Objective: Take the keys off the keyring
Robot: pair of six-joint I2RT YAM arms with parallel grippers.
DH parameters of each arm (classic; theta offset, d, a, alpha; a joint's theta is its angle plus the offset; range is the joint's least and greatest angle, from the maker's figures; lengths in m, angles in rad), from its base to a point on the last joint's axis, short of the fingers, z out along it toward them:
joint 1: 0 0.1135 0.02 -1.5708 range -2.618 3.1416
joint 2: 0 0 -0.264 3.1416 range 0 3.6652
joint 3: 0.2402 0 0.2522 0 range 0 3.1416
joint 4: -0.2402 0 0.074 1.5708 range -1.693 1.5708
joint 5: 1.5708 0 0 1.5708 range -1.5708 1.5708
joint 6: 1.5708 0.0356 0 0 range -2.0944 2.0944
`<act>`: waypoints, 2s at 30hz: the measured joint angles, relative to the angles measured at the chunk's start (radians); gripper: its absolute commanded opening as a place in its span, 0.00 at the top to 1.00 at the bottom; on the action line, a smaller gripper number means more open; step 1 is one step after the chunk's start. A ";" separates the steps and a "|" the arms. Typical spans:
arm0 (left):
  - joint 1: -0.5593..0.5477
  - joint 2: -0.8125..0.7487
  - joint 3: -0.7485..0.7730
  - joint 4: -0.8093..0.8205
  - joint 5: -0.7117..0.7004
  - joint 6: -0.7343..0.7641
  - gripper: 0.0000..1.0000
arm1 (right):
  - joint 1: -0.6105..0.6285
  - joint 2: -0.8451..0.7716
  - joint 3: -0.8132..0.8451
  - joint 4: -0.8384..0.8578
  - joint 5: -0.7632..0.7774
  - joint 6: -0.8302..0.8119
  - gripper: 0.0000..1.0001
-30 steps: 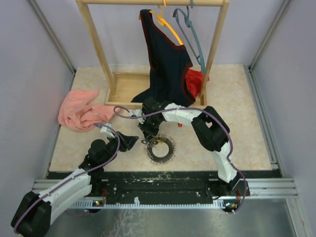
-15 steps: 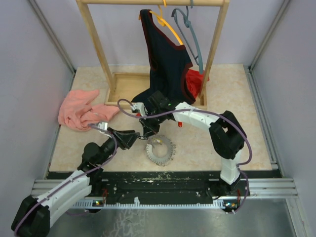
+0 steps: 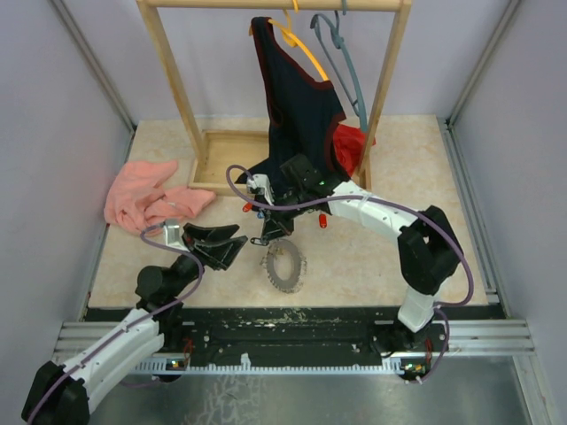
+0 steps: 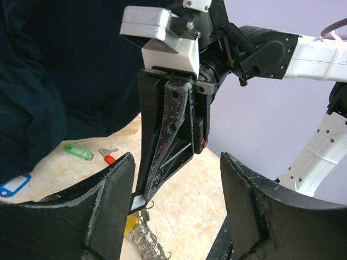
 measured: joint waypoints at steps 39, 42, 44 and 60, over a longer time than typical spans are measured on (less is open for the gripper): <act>0.000 0.539 -0.001 0.561 0.315 -0.135 0.45 | -0.053 -0.235 -0.075 0.077 -0.190 -0.012 1.00; 0.000 0.556 -0.001 0.584 0.316 -0.144 0.48 | -0.053 -0.235 -0.076 0.080 -0.198 -0.011 1.00; 0.000 0.561 -0.001 0.589 0.314 -0.151 0.49 | -0.053 -0.235 -0.077 0.080 -0.201 -0.011 1.00; 0.000 0.606 -0.001 0.593 0.323 -0.157 0.57 | -0.053 -0.235 -0.087 0.080 -0.220 -0.010 1.00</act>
